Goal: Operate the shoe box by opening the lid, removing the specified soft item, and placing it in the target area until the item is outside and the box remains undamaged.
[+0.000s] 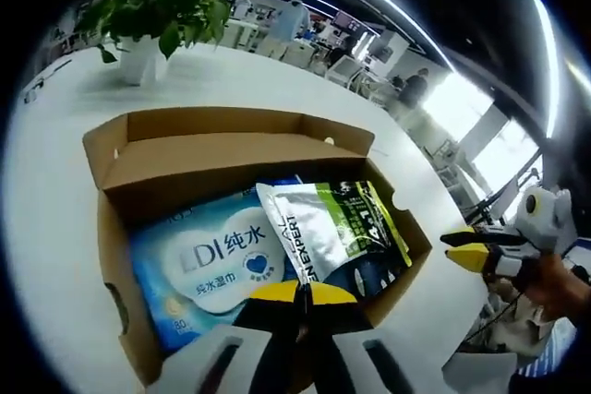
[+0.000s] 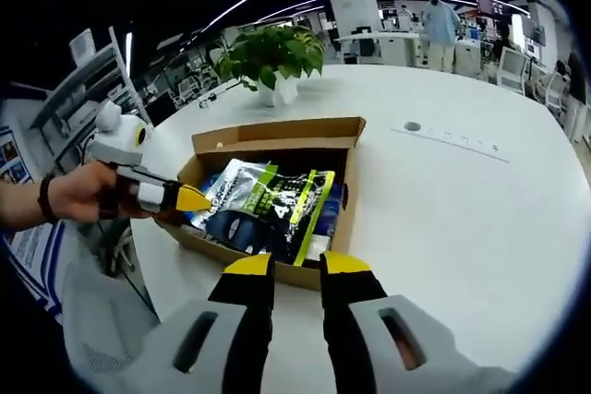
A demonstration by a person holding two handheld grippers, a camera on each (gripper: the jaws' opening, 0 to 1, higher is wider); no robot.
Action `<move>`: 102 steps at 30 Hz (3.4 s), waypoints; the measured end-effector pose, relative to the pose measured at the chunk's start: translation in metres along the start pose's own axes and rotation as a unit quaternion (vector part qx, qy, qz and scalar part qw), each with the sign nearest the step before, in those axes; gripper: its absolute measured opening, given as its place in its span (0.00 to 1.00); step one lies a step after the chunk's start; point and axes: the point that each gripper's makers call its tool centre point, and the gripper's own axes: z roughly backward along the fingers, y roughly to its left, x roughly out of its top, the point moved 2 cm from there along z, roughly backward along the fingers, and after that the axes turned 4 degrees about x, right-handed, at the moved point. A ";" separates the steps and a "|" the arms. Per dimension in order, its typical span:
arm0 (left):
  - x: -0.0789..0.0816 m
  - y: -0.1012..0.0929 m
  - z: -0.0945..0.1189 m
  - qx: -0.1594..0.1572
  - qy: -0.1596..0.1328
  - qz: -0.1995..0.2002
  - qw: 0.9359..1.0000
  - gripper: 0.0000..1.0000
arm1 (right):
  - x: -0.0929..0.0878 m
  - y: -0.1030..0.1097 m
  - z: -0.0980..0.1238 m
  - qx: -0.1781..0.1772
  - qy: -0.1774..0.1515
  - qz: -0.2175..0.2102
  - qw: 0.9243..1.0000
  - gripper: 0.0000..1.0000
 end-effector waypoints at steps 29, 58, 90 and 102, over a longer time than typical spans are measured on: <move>-0.009 0.017 0.004 0.008 0.006 0.011 1.000 0.01 | 0.002 0.002 -0.062 0.014 0.051 -0.046 0.998 0.07; 0.019 -0.017 0.011 -0.012 -0.014 -0.038 0.999 0.01 | 0.032 -0.006 -0.034 0.003 -0.007 -0.056 0.998 0.00; 0.013 -0.182 -0.057 -0.124 0.040 -0.166 0.977 0.02 | -0.028 -0.112 0.110 -0.114 -0.068 -0.139 0.981 0.00; 0.000 -0.219 -0.080 -0.143 0.062 -0.191 0.969 0.02 | -0.050 -0.138 0.139 -0.140 -0.074 -0.165 0.974 0.00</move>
